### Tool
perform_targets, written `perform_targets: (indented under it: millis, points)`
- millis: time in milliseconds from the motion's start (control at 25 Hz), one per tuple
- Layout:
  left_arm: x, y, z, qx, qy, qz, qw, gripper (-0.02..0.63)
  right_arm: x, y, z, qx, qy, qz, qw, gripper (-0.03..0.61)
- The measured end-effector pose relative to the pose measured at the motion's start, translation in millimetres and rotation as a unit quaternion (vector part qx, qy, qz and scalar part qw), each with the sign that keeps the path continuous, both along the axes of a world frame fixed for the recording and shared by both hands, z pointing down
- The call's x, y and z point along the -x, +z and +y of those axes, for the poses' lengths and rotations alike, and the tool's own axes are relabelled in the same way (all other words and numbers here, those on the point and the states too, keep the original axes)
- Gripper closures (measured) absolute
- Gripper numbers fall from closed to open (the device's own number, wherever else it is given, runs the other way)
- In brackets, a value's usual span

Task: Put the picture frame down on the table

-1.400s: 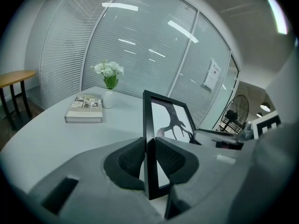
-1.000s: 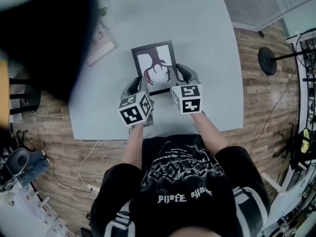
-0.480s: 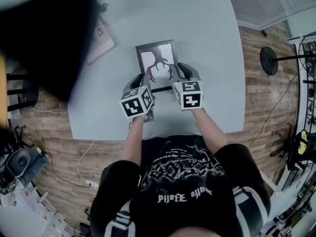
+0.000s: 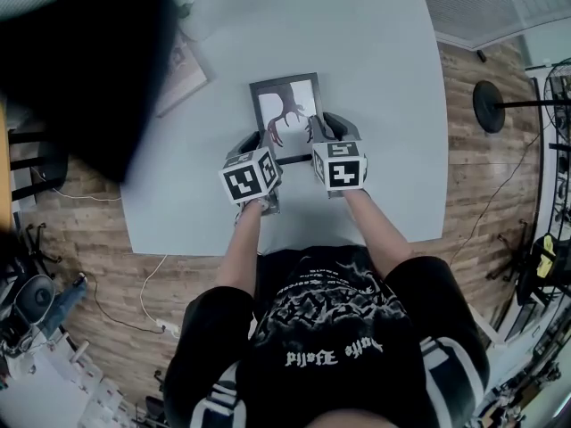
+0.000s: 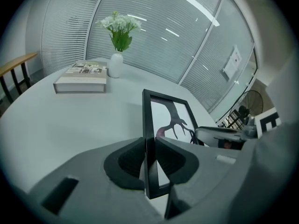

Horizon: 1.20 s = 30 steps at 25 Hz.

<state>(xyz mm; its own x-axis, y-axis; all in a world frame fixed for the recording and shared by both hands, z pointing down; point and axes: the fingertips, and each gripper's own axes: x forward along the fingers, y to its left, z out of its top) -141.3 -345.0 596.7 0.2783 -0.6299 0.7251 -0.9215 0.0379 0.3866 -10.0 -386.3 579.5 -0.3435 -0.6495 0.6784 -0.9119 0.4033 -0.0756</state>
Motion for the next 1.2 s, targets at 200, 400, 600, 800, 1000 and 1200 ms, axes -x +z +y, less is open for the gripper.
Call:
perform_targets:
  millis: [200, 400, 600, 800, 1000, 1200]
  points:
    - [6.1, 13.5, -1.0, 0.021, 0.000, 0.000, 0.9998, 0.532, 5.2, 16.2, -2.3, 0.025, 0.001, 0.001, 1.000, 0.512]
    - [7.7, 24.0, 1.2, 0.036, 0.001, 0.000, 0.9993, 0.532, 6.9, 29.4, 0.8, 0.046, 0.000, 0.003, 0.999, 0.511]
    - [7.5, 30.9, 1.5, 0.051, 0.000, 0.004, 0.9987, 0.532, 6.9, 37.9, 0.8, 0.060, 0.000, 0.008, 0.998, 0.511]
    - [6.9, 34.7, 2.5, 0.060, 0.000, 0.008, 0.9982, 0.532, 6.2, 42.8, 2.4, 0.071, 0.001, 0.014, 0.997, 0.511]
    - [4.2, 38.7, 5.2, 0.068, 0.000, 0.010, 0.9977, 0.532, 3.6, 47.0, 4.8, 0.078, 0.001, 0.016, 0.997, 0.511]
    - [7.1, 38.9, 2.9, 0.072, 0.000, 0.014, 0.9973, 0.531, 6.4, 47.1, 2.7, 0.081, -0.002, 0.018, 0.997, 0.511]
